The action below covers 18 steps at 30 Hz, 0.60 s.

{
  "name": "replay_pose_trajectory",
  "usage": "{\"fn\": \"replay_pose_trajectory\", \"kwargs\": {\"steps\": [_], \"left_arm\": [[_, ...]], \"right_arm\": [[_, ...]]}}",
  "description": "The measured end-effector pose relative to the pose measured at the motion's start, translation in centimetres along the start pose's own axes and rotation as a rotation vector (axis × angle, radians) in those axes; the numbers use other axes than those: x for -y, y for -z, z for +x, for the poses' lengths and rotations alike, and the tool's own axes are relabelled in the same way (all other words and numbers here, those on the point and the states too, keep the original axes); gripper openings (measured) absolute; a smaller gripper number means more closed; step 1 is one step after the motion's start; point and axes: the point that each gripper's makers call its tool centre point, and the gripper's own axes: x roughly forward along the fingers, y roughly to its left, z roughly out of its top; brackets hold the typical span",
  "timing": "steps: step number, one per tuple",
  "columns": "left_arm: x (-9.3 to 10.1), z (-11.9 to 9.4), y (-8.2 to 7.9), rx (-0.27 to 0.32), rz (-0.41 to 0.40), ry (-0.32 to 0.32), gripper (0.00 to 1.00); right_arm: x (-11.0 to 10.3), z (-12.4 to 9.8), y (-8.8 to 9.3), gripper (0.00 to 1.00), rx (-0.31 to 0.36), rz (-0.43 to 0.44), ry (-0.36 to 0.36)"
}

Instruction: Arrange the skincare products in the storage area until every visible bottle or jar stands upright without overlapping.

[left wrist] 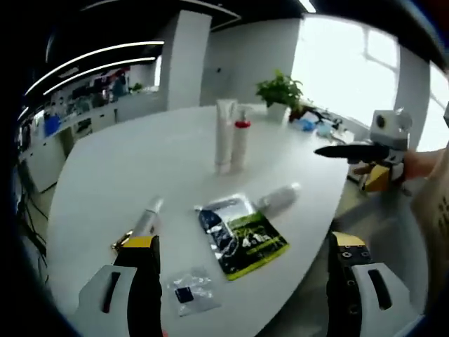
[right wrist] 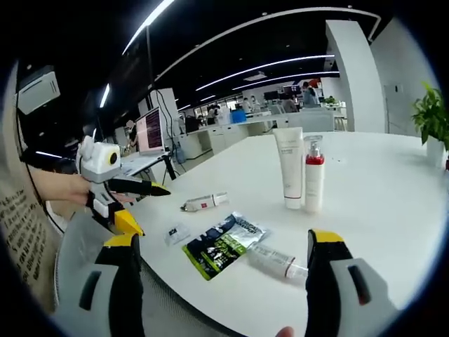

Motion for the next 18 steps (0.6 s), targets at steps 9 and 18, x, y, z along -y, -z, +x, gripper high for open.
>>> {"fn": "replay_pose_trajectory", "kwargs": {"steps": [9, 18], "left_arm": [[2.0, 4.8, -1.0, -0.071, 0.124, 0.122, 0.96], [3.5, 8.4, -1.3, -0.123, 0.211, 0.213, 0.92]], "right_arm": [[0.0, 0.1, 0.2, 0.98, -0.009, 0.002, -0.006], [0.5, -0.1, 0.2, 0.98, -0.007, 0.009, 0.017]]}}
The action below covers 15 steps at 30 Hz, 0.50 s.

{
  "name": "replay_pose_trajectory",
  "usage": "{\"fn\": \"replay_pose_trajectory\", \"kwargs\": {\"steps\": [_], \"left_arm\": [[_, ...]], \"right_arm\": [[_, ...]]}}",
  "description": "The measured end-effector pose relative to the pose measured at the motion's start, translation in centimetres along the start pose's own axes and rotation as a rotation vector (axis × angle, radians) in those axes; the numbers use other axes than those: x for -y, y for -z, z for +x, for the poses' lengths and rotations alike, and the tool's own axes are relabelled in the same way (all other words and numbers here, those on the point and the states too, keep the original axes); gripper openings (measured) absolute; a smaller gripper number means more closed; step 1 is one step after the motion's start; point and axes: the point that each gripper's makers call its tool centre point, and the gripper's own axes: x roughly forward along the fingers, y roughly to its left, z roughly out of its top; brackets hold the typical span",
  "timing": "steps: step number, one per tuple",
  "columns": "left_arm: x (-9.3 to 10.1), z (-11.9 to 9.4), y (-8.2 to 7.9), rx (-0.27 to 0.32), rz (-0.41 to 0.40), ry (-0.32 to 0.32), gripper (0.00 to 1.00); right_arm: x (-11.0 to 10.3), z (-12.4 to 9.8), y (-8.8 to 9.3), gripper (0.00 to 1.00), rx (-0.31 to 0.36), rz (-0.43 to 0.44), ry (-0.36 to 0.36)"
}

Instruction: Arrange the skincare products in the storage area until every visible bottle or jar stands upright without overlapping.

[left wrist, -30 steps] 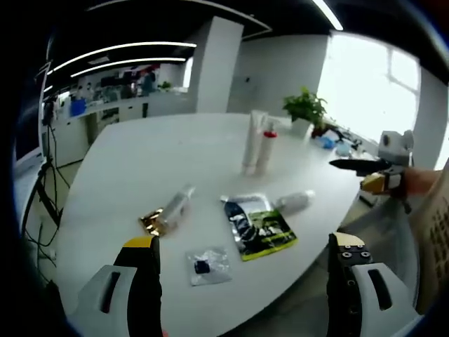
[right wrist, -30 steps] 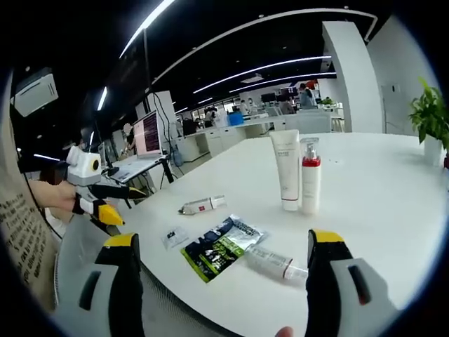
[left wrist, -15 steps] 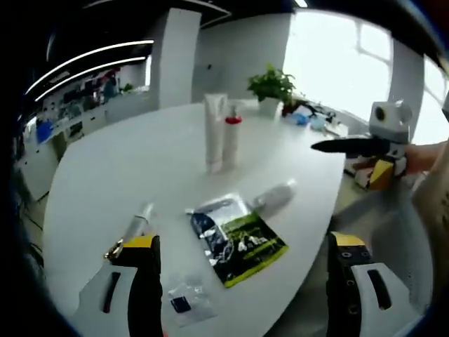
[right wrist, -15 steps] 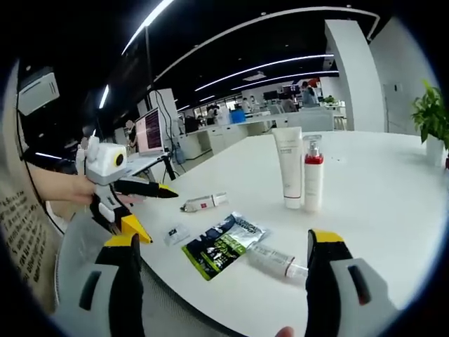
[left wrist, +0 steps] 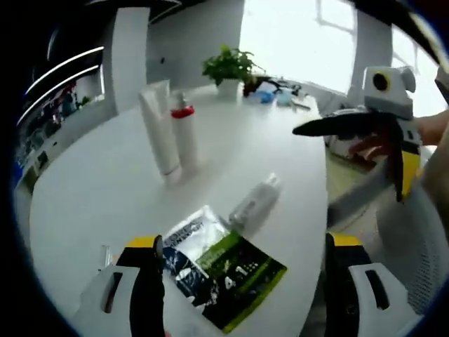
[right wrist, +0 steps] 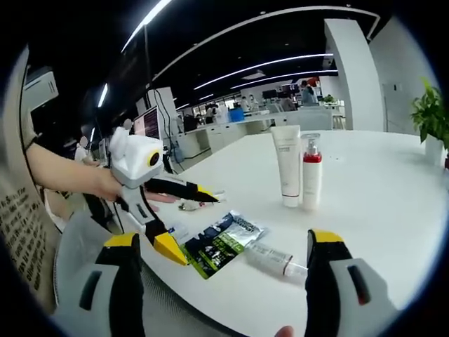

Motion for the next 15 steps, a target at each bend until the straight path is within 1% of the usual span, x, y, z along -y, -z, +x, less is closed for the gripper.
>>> {"fn": "replay_pose_trajectory", "kwargs": {"steps": [4, 7, 10, 13, 15], "left_arm": [[0.3, 1.4, -0.3, -0.018, 0.027, 0.034, 0.89], [0.8, 2.7, -0.5, -0.035, 0.068, 0.068, 0.87], [1.0, 3.9, -0.6, -0.054, 0.108, 0.088, 0.83], [1.3, 5.0, -0.7, -0.066, 0.135, 0.105, 0.76], [1.4, 5.7, -0.4, -0.092, 0.153, 0.114, 0.70]], "right_arm": [[0.4, -0.1, 0.0, 0.98, 0.004, 0.012, 0.013], [0.4, 0.0, 0.0, 0.97, 0.002, 0.011, 0.017], [0.5, 0.0, 0.2, 0.97, -0.003, 0.009, 0.018], [0.4, 0.0, 0.2, 0.97, -0.006, 0.008, 0.018], [0.5, 0.0, 0.2, 0.97, -0.008, 0.008, 0.020]]}}
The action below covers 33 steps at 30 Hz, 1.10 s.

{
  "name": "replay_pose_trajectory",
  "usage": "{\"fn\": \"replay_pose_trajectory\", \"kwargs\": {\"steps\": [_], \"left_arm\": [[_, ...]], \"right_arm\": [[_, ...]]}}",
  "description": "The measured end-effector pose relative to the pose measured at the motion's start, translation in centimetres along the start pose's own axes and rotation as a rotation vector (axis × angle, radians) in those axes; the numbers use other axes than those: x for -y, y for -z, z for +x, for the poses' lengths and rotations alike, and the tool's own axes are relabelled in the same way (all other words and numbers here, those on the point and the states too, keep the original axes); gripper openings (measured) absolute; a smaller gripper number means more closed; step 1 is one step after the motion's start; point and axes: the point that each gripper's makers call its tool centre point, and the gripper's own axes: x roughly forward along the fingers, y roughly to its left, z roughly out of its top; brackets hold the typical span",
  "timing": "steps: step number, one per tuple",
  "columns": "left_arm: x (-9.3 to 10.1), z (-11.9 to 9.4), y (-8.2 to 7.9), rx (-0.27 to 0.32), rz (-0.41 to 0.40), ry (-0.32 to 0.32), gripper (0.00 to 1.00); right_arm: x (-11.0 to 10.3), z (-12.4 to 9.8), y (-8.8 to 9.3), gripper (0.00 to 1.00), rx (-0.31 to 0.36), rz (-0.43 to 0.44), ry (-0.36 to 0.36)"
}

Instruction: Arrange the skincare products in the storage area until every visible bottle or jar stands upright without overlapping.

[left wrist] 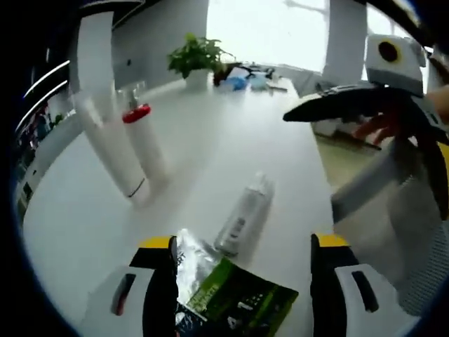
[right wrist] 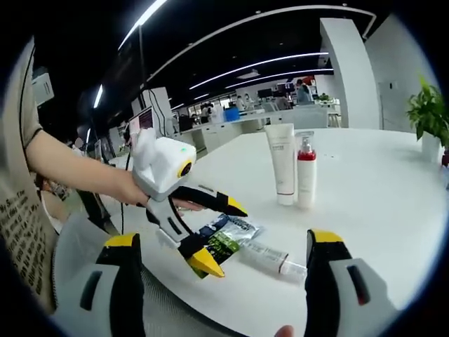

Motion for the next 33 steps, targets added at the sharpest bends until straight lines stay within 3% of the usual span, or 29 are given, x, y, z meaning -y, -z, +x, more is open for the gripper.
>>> {"fn": "replay_pose_trajectory", "kwargs": {"steps": [6, 17, 25, 33], "left_arm": [[-0.1, 1.9, 0.7, -0.077, 0.073, 0.028, 0.64], [0.0, 4.2, 0.3, -0.146, 0.168, 0.094, 0.49], [0.2, 5.0, 0.6, -0.183, 0.238, 0.126, 0.30], [0.5, 5.3, 0.6, -0.197, 0.252, 0.150, 0.18]], "right_arm": [[0.1, 0.0, 0.1, 0.97, -0.006, -0.002, 0.005], [0.2, 0.1, 0.3, 0.97, -0.020, -0.004, 0.007], [0.2, 0.1, 0.4, 0.96, -0.024, -0.005, 0.007], [0.4, 0.1, 0.4, 0.96, -0.022, -0.003, 0.014]]}}
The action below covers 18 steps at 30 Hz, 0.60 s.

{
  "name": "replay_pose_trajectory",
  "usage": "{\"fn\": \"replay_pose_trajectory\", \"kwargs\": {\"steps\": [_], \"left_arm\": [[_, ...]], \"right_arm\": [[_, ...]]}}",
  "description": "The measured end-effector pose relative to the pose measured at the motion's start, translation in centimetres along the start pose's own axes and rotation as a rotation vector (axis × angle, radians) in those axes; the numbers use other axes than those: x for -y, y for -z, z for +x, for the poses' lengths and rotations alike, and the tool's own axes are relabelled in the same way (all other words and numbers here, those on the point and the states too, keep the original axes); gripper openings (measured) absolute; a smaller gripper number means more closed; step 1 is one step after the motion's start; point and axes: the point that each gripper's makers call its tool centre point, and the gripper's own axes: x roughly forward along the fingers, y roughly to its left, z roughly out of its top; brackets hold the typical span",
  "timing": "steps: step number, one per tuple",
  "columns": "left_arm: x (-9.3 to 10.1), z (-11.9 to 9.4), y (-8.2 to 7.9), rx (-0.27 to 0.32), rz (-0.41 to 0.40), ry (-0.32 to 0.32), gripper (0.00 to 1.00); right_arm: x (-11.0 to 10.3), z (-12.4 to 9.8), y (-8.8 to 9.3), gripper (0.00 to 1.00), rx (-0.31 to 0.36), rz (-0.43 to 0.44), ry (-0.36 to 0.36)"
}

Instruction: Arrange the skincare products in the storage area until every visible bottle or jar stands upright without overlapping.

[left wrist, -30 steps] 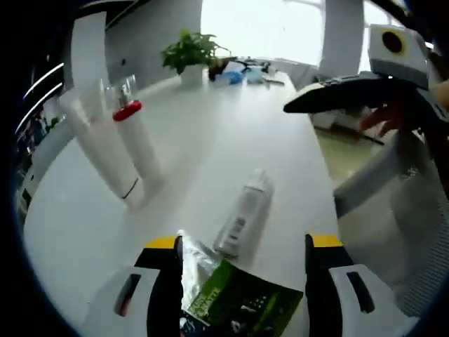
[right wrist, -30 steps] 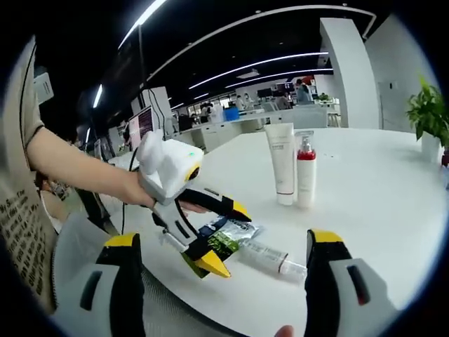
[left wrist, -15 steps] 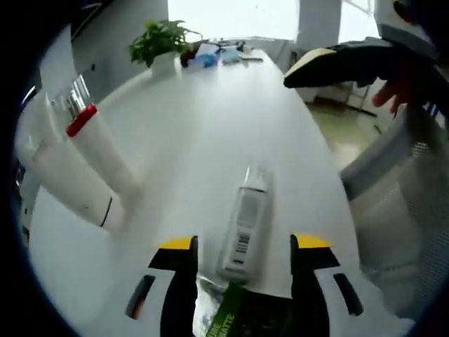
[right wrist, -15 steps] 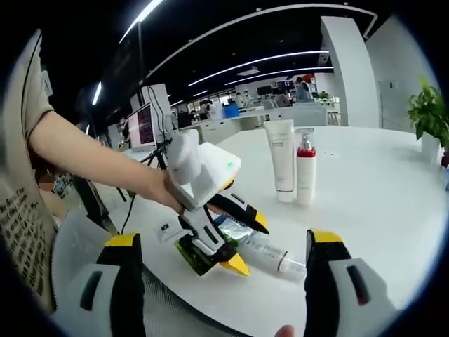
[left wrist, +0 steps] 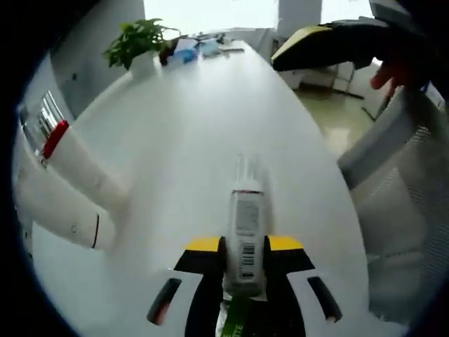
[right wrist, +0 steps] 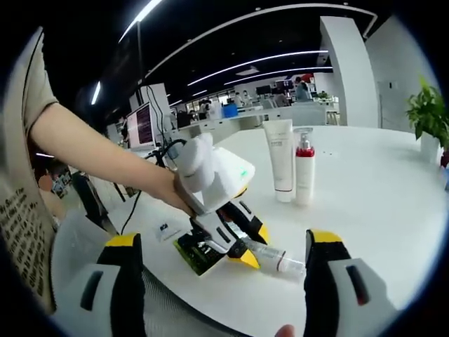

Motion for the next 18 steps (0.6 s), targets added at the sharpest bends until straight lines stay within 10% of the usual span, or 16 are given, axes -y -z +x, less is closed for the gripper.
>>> {"fn": "replay_pose_trajectory", "kwargs": {"steps": [18], "left_arm": [[0.0, -1.7, -0.4, 0.087, -0.236, -0.021, 0.17]], "right_arm": [[0.0, 0.0, 0.0, 0.96, 0.002, 0.001, -0.001]]}}
